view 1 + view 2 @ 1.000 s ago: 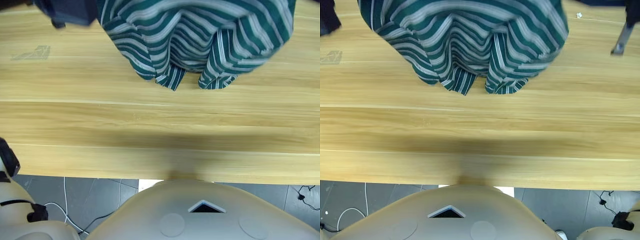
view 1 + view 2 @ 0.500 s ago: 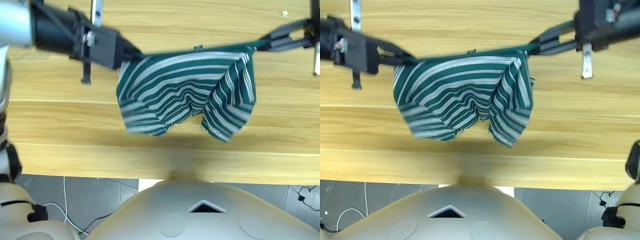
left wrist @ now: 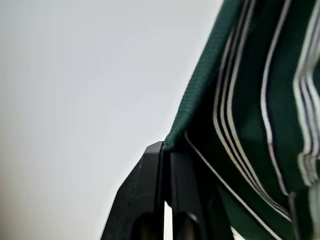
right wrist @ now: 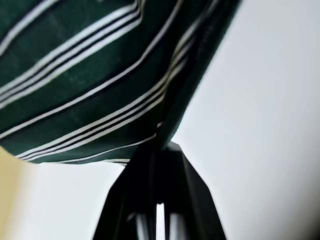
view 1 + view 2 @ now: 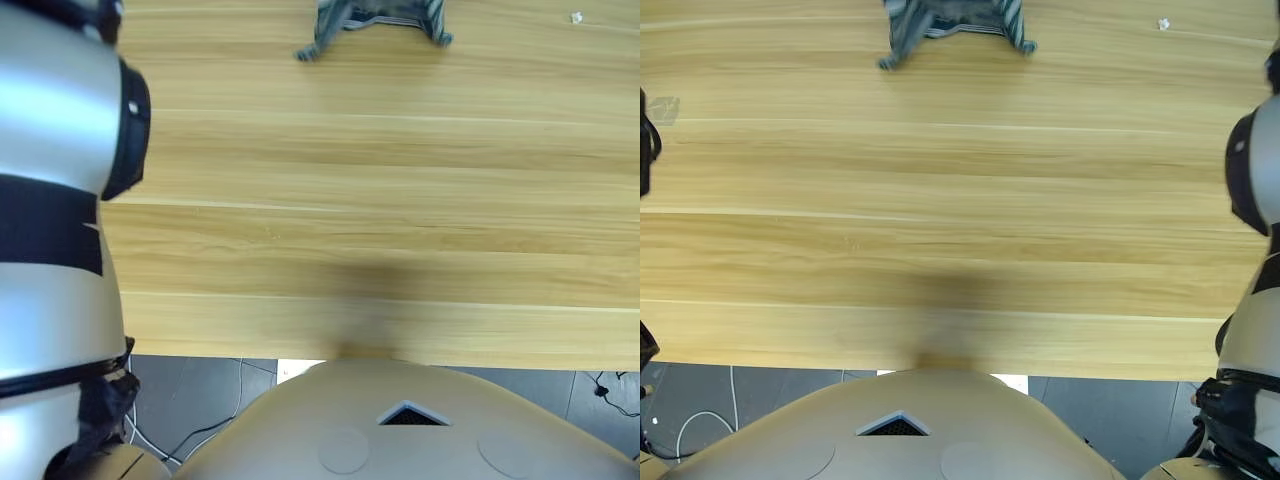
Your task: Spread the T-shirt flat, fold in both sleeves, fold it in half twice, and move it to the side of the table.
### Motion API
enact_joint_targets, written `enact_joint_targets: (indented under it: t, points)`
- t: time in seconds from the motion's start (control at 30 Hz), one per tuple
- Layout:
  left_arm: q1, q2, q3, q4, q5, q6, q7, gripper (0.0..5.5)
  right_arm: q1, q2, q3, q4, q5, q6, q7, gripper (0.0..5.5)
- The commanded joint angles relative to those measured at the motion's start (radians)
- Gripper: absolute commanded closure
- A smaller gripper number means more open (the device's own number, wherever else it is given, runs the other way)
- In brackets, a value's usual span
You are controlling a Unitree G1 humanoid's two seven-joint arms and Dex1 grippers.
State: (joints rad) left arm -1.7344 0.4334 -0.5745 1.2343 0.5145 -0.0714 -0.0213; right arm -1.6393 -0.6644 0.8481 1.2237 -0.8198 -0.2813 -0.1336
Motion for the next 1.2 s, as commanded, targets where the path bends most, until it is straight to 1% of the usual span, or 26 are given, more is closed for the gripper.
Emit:
enact_joint_targets:
  t: [0.03,0.17,0.23,0.27,0.3,0.33,0.37,0.43,0.47,0.53,0.63,0.7,0.77,0.8,0.87,0.9,0.93,1.0,1.07,1.1,1.2]
  points:
    - [0.016,0.054,-0.004,0.095,0.061,-0.032,-0.011,5.50,0.029,-0.020,-0.024,0.103,-0.022,-0.040,0.011,5.48]
    - [0.220,0.044,-0.111,0.069,0.167,-0.200,-0.147,5.50,0.169,0.013,-0.053,0.101,0.010,-0.166,0.108,5.48]
    - [0.399,0.075,-0.172,-0.036,0.211,-0.331,-0.210,5.50,0.294,0.021,-0.059,0.067,0.028,-0.276,0.177,5.48]
    - [0.529,0.109,-0.192,-0.155,0.213,-0.382,-0.239,5.50,0.382,0.021,-0.066,0.035,0.051,-0.345,0.218,5.48]
    - [0.686,0.151,-0.210,-0.322,0.210,-0.410,-0.273,5.50,0.489,0.009,-0.072,-0.021,0.087,-0.418,0.278,5.48]
    - [0.842,0.193,-0.228,-0.500,0.209,-0.416,-0.298,5.50,0.609,-0.009,-0.088,-0.105,0.154,-0.479,0.350,5.48]
    - [1.011,0.230,-0.246,-0.683,0.204,-0.402,-0.319,5.50,0.744,-0.046,-0.095,-0.240,0.240,-0.509,0.428,5.48]
    - [1.244,0.276,-0.250,-0.940,0.206,-0.354,-0.352,5.50,0.939,-0.113,-0.119,-0.494,0.398,-0.490,0.552,5.48]
    - [1.335,0.318,-0.215,-1.091,0.196,-0.321,-0.385,5.50,1.010,-0.163,-0.151,-0.640,0.491,-0.451,0.603,5.48]
    - [1.400,0.388,-0.112,-1.296,0.177,-0.278,-0.447,5.50,1.082,-0.230,-0.235,-0.826,0.598,-0.377,0.665,5.48]
    - [1.362,0.497,0.065,-1.498,0.130,-0.235,-0.557,5.50,1.157,-0.310,-0.347,-1.033,0.677,-0.278,0.711,5.48]
    - [1.343,0.563,0.174,-1.646,0.076,-0.197,-0.659,5.50,1.246,-0.367,-0.396,-1.203,0.733,-0.208,0.758,5.48]
    - [1.357,0.620,0.247,-1.789,0.012,-0.149,-0.774,5.50,1.343,-0.429,-0.421,-1.360,0.787,-0.142,0.823,5.48]
    - [1.378,0.648,0.270,-1.853,-0.017,-0.128,-0.830,5.50,1.397,-0.464,-0.429,-1.440,0.816,-0.113,0.856,5.48]
    - [1.482,0.722,0.308,-1.972,-0.052,-0.081,-0.945,5.50,1.500,-0.520,-0.453,-1.573,0.866,-0.053,0.917,5.48]
    - [1.531,0.750,0.320,-1.999,-0.053,-0.075,-0.979,5.16,1.542,-0.538,-0.466,-1.619,0.879,-0.030,0.938,5.50]
    - [1.595,0.774,0.328,-2.016,-0.047,-0.070,-1.005,4.94,1.581,-0.549,-0.476,-1.656,0.890,-0.011,0.960,5.50]
    - [1.720,0.793,0.323,-2.031,-0.034,-0.075,-1.027,4.64,1.633,-0.540,-0.477,-1.697,0.901,0.015,0.996,5.50]
    - [1.856,0.791,0.287,-2.042,-0.017,-0.081,-1.032,4.34,1.671,-0.515,-0.462,-1.716,0.911,0.035,1.030,5.50]
    - [1.911,0.794,0.277,-2.045,-0.008,-0.095,-1.033,4.04,1.687,-0.504,-0.459,-1.728,0.920,0.044,1.048,5.50]
    - [1.977,0.787,0.292,-2.052,0.014,-0.111,-1.036,3.52,1.694,-0.464,-0.460,-1.758,0.970,0.092,1.092,5.50]
